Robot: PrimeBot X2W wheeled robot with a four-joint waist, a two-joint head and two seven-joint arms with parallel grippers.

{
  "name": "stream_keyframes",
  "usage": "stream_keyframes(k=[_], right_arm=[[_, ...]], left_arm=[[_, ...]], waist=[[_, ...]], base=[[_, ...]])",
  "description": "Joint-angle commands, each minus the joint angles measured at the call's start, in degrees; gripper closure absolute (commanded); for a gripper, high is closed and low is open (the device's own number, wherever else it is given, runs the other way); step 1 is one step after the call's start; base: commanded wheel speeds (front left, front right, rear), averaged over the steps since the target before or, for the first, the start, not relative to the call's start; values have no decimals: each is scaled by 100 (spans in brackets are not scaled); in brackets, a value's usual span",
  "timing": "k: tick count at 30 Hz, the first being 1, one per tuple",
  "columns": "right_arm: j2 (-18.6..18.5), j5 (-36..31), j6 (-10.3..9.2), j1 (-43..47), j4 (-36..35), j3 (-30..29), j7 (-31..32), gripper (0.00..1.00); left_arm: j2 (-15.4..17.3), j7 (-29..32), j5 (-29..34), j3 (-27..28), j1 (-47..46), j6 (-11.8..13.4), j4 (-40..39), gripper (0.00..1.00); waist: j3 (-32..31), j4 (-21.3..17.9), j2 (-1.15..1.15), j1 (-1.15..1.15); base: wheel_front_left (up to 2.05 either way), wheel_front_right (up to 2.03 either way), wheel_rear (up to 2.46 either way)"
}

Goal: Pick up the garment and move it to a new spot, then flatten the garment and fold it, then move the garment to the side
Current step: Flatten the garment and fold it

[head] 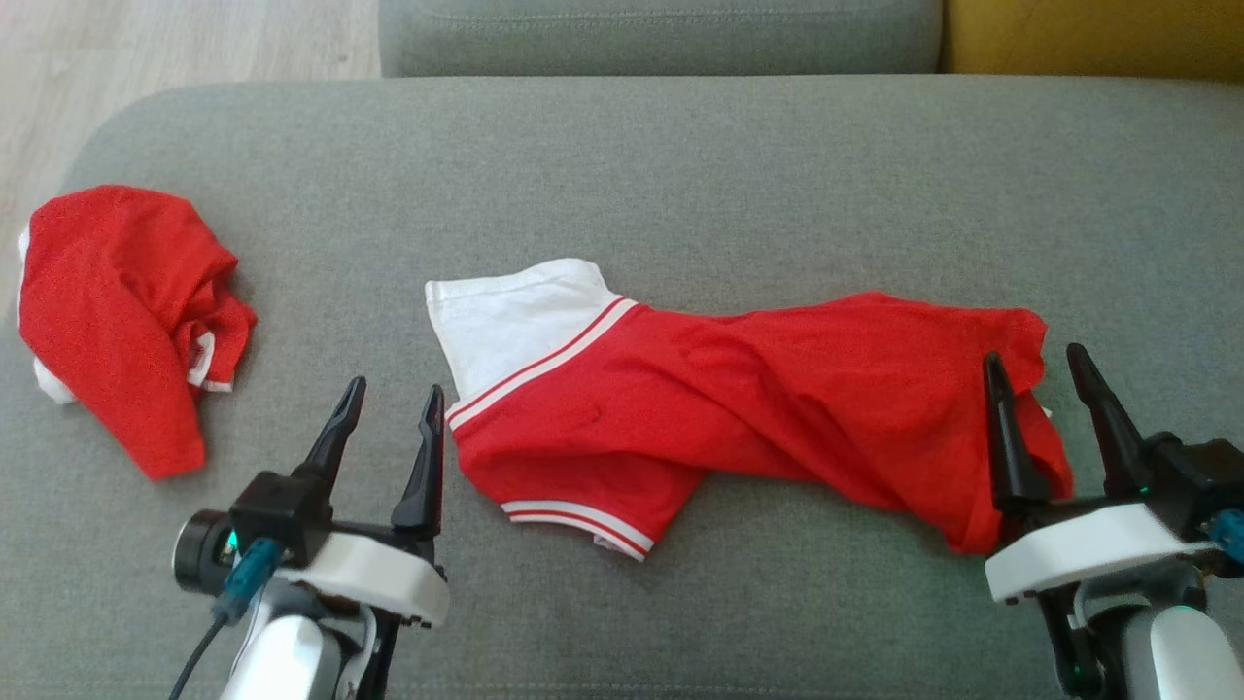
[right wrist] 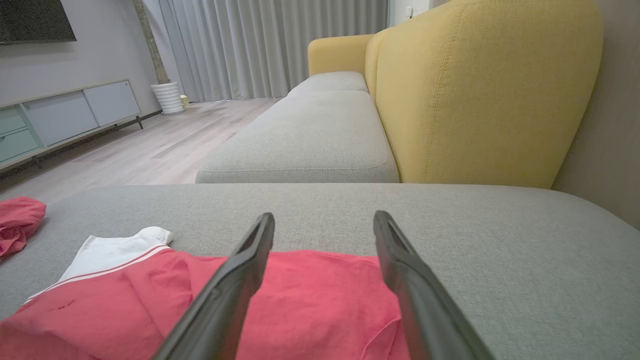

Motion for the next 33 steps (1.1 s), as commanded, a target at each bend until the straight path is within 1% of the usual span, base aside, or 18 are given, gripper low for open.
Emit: stream_keyframes(k=[1, 3, 6, 7, 11, 15, 18, 19, 21, 26, 27, 28, 29, 33], right_arm=[[-22, 55, -5, -222, -191, 145, -37, 0], [-22, 69, -5, -260, -199, 147, -40, 0], [-22, 92, -5, -339, -213, 149, -38, 0], [-22, 82, -5, -403, -220, 166, -34, 0], [-22, 77, -5, -577, -208, 234, -33, 0], [-22, 82, -5, -728, -138, 303, -63, 0], [-22, 105, -5, -790, -59, 302, -110, 0], [-22, 105, -5, -790, -59, 302, -110, 0], [-22, 126, -5, -804, -7, 290, -137, 0], [-22, 168, -5, -834, 98, 260, -174, 0], [-22, 171, -5, -848, 112, 261, -177, 0], [-22, 174, -5, -861, 127, 258, -181, 0], [-22, 175, -5, -873, 141, 250, -182, 0], [-22, 188, -5, -921, 217, 182, -176, 0]], left_arm=[[66, -40, -10, 159, -306, 35, -169, 0], [36, -30, -31, 145, -433, 19, -129, 0], [-37, 77, -118, 113, -816, -80, 66, 0], [-93, 220, -194, 107, -1179, -148, 339, 0], [-235, 406, -416, 128, -1984, -316, 1109, 0], [-285, 605, -686, 241, -2638, -485, 2237, 0], [-270, 606, -783, 337, -2999, -498, 3014, 0], [-270, 606, -783, 337, -2999, -498, 3014, 0], [-254, 555, -835, 393, -3176, -505, 3462, 0], [-287, 564, -1014, 401, -3489, -711, 4366, 0], [-293, 549, -1036, 387, -3545, -750, 4494, 26], [-299, 521, -1055, 373, -3598, -782, 4608, 74], [-304, 482, -1069, 358, -3648, -808, 4709, 100], [-319, 272, -1082, 282, -3801, -878, 5012, 100]], waist=[[40, -9, 0, 0], [120, -17, 0, 0], [287, -27, 0, 0], [422, -58, 0, 0], [724, -155, 0, 0], [969, -283, 0, 0], [1065, -356, 0, 0], [1065, -356, 0, 0], [1094, -392, 0, 0], [1143, -446, 0, 0], [1152, -456, 0, 0], [1155, -463, 0, 0], [1156, -466, 0, 0], [1135, -456, 0, 0]], base=[[0, 0, 0], [0, 0, 0], [0, 0, 0], [0, 0, 0], [0, 0, 0], [0, 0, 0], [0, 0, 0], [0, 0, 0], [0, 0, 0], [0, 0, 0], [0, 0, 0], [0, 0, 0], [0, 0, 0], [0, 0, 0]])
